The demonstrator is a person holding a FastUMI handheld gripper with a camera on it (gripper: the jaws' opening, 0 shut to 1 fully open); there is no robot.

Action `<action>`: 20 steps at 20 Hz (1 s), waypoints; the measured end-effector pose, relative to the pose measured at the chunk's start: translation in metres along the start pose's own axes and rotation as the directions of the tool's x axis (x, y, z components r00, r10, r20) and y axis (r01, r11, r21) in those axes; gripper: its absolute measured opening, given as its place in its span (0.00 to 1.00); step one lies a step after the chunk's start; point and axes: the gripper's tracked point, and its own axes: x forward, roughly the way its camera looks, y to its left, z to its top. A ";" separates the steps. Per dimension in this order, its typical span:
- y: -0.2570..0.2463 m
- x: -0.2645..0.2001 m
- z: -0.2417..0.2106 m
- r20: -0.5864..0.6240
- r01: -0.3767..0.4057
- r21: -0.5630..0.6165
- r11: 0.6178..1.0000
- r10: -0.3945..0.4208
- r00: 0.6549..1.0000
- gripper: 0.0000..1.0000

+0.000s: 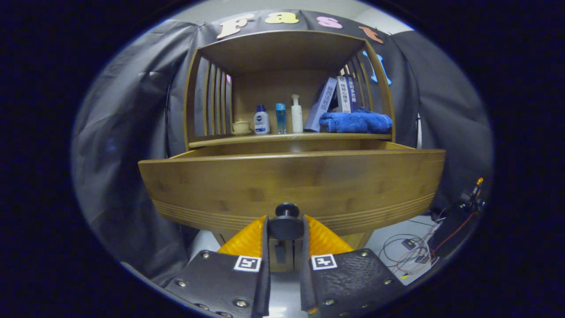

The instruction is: Pull open the drawer, take out the items inside it, and place them on the countertop above the cabinet.

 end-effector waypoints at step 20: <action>-0.007 0.002 0.140 -0.068 -0.007 0.036 0.999 0.009 0.998 0.99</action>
